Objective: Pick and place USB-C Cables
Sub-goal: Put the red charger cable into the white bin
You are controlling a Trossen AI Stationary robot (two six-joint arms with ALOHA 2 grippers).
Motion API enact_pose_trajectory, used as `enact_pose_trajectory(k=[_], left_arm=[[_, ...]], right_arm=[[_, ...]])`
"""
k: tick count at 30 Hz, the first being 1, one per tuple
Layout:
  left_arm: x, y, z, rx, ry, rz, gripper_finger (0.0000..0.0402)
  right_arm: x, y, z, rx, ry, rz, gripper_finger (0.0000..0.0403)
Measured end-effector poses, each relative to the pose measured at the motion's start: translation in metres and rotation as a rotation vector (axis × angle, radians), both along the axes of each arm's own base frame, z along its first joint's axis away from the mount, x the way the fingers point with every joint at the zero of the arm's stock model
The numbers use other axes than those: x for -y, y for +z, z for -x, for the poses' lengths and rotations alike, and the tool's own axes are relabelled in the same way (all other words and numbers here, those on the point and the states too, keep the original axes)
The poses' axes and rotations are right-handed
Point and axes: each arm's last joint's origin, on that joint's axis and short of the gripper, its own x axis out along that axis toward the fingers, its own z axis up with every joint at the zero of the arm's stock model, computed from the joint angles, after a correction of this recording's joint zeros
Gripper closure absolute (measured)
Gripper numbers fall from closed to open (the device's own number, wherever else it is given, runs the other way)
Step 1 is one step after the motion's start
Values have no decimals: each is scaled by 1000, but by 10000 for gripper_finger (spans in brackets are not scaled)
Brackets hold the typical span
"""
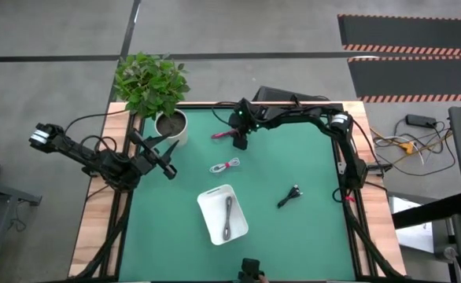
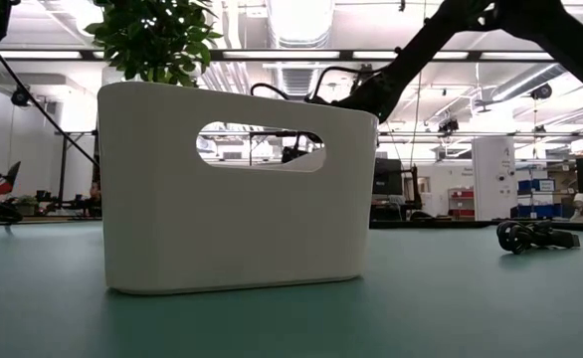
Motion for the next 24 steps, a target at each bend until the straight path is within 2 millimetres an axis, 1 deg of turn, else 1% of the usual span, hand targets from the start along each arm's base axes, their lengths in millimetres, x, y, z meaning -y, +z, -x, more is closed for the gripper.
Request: enact_pose_trajectory(k=[6,11,16,24], left_arm=[[0,0,0,0,0,0,283],[0,0,0,1,0,0,283],[1,-2,-3,-14,0,-4,283],[1,0,-3,-9,1,-1,283]], right_arm=[[0,-13,-1,-21,4,-17,204],[1,-15,-1,-19,12,-30,217],[0,-16,-1,-20,16,-35,255],[0,-16,-2,-19,12,-39,344]])
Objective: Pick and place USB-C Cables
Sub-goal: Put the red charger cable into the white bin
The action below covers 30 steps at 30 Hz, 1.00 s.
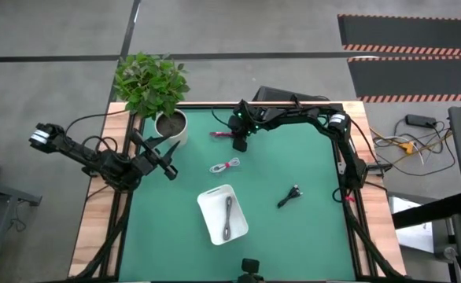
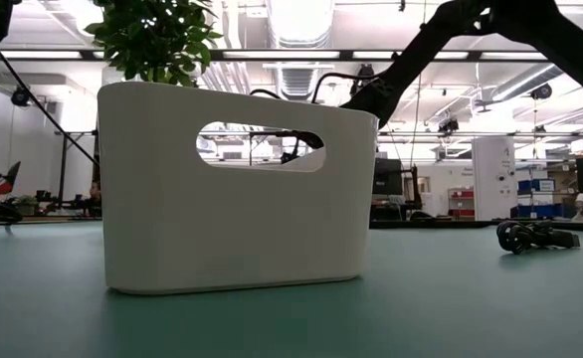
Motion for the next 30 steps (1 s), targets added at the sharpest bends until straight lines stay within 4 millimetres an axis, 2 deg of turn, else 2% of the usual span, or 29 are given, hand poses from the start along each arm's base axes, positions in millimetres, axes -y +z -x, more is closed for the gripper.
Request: enact_pose_trajectory(k=[4,9,11,14,18,21,24,30], left_arm=[[0,2,0,1,4,-5,283],[0,4,0,-3,12,-17,283],[0,4,0,-4,9,-21,283],[1,4,-1,-1,-7,-37,283],[1,7,0,15,-12,-34,283],[0,9,1,24,-13,-31,283],[0,9,1,24,-15,-29,283],[0,9,1,21,-15,-29,283]], right_arm=[[0,0,0,4,-13,-1,384],[3,11,-4,18,-77,-31,388],[3,22,-4,33,-122,-48,388],[5,52,-5,108,-214,-91,388],[-3,84,-2,184,-378,-157,389],[-15,105,1,232,-459,-207,389],[-31,131,1,300,-466,-241,389],[-78,161,0,333,-427,-246,389]])
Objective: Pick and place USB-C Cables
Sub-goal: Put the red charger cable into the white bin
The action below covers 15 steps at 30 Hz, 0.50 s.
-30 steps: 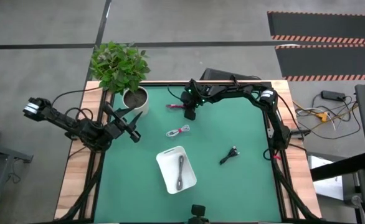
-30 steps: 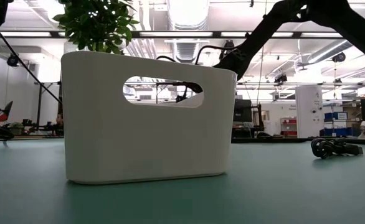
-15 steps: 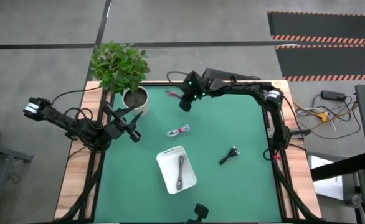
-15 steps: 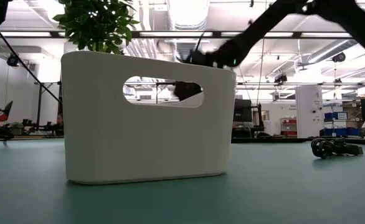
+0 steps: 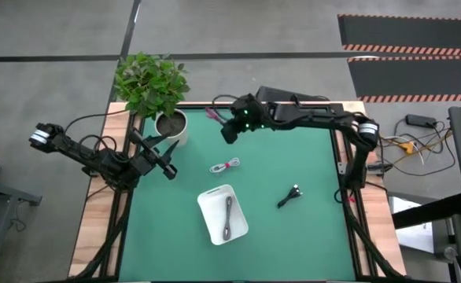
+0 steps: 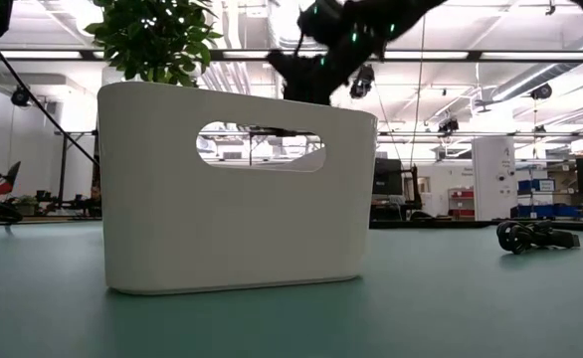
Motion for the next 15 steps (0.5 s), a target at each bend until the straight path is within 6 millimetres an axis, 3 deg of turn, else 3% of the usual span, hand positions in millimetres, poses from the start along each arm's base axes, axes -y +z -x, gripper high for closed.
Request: enact_pose_trajectory(k=[4,15], left_arm=[[0,0,0,-1,0,0,283],[0,1,1,1,4,-5,283]], right_arm=[[-32,16,3,-1,17,1,390],[-103,14,1,-59,4,-118,390]])
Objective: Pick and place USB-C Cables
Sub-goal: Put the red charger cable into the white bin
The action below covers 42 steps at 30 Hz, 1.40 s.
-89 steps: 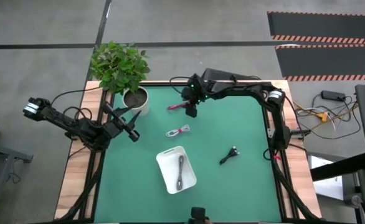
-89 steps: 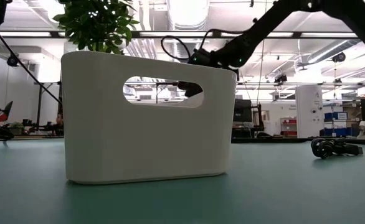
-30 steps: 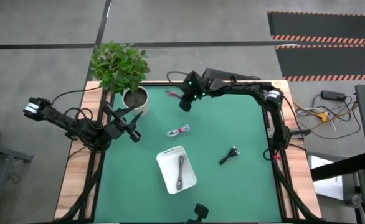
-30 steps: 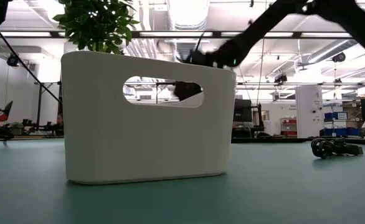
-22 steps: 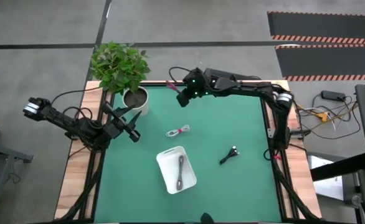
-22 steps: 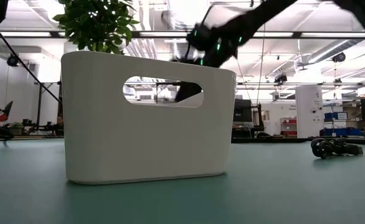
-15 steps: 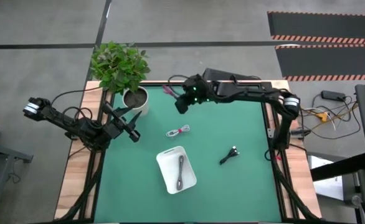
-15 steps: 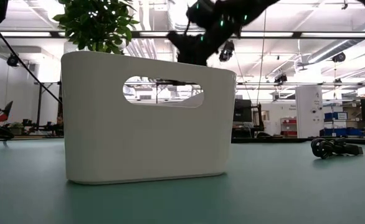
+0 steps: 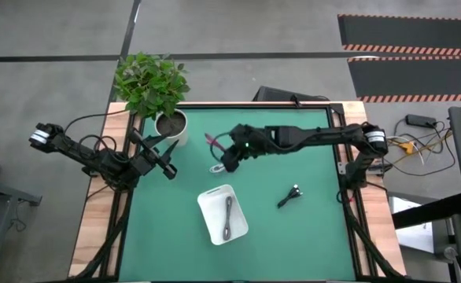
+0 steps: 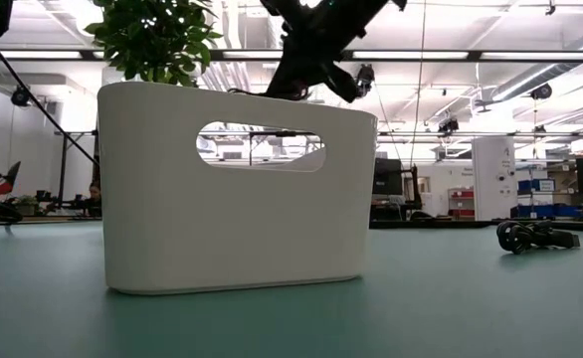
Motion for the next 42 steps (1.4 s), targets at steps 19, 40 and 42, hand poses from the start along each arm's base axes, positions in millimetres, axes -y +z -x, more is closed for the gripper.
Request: enact_pose_trajectory(k=[19,40,42], left_arm=[[-1,3,4,-26,40,-73,283],[1,6,4,17,-34,-120,283],[1,6,5,25,-35,-119,283]], right_arm=[[-102,2,7,66,-86,-54,390],[-144,-4,9,111,-70,3,390],[-145,-11,6,96,-55,-4,390]])
